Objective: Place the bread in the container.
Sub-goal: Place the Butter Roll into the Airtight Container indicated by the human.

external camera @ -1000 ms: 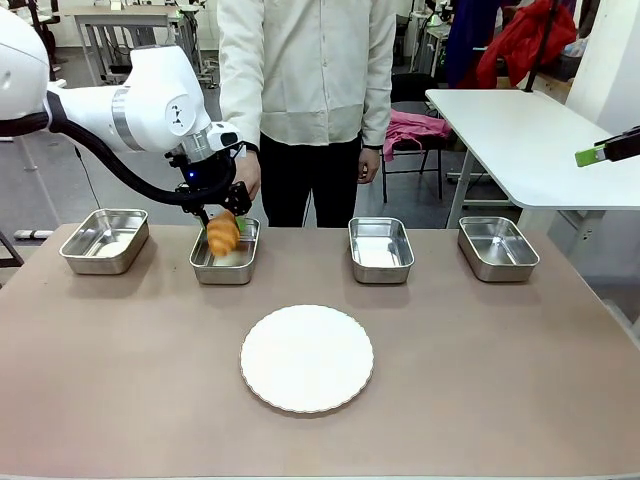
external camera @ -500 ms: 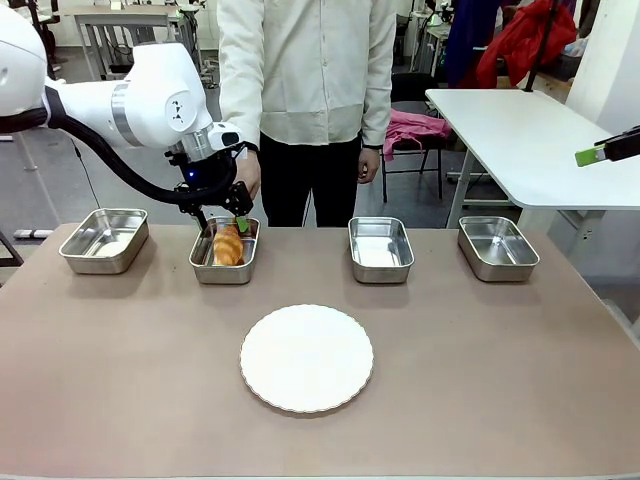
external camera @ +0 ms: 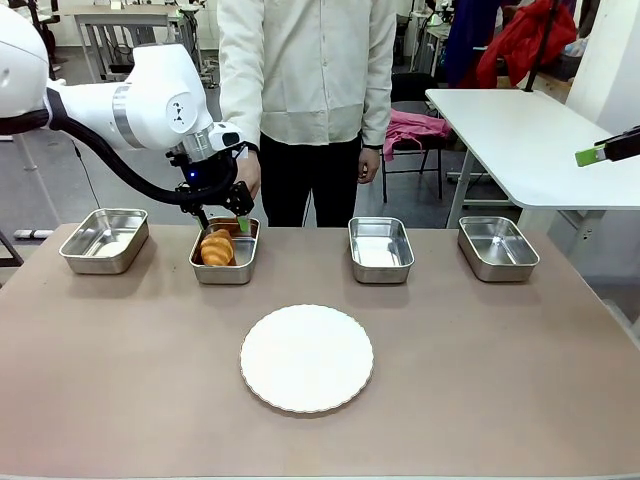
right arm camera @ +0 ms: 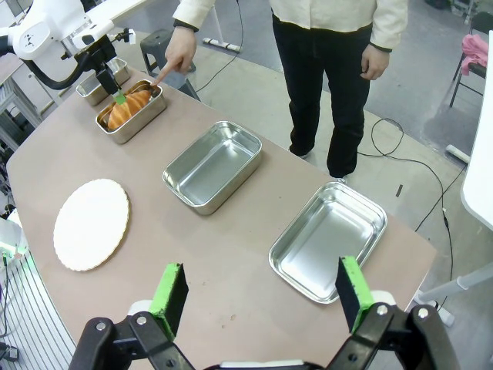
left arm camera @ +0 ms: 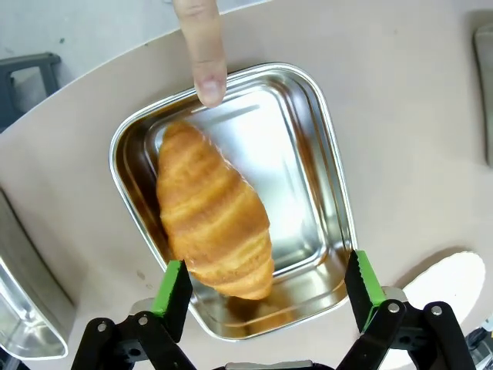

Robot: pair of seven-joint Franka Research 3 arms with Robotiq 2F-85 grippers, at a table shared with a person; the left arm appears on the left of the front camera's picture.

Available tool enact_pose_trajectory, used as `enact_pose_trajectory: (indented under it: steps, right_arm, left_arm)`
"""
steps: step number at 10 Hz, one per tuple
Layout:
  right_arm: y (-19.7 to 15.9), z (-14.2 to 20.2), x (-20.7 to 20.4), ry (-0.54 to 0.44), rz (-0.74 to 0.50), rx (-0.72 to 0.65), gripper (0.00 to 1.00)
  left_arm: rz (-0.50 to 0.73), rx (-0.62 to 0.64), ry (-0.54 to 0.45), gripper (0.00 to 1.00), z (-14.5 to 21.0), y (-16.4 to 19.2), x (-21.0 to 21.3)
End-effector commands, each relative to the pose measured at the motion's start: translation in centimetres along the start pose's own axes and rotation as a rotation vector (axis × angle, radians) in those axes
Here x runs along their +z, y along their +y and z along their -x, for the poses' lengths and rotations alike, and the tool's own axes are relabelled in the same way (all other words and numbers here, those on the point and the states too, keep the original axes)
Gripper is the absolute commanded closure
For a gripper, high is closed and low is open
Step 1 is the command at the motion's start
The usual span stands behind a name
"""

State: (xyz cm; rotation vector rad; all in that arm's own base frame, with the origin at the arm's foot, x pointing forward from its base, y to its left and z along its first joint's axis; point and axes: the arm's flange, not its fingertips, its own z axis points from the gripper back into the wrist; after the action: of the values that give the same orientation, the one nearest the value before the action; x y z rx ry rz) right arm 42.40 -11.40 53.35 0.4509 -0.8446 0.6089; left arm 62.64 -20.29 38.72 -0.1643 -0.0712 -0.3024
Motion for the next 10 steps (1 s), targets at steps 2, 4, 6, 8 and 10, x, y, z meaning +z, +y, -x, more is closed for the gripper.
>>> enact_pose_trajectory:
  steps: [2,4,6,8,10]
  right_arm:
    - [0.0,-0.1,0.0,-0.028,-0.009,0.0,0.0]
    - [0.0,-0.1,0.0,-0.028,-0.009,0.0,0.0]
    - [0.0,-0.1,0.0,-0.028,-0.009,0.0,0.0]
    - [0.0,-0.1,0.0,-0.028,-0.009,0.0,0.0]
    - [0.0,-0.1,0.0,-0.028,-0.009,0.0,0.0]
  left_arm:
    - [0.03,0.025,-0.009,0.0,1.1,0.0,1.3]
    - [0.082,0.029,-0.072,0.0,5.4,-0.1,4.5]
    - [0.095,0.015,-0.119,0.0,10.2,-0.4,6.9]
    - [0.092,-0.022,-0.158,0.0,15.4,-1.3,8.1]
    - [0.009,0.014,-0.195,0.0,20.3,-2.2,9.0]
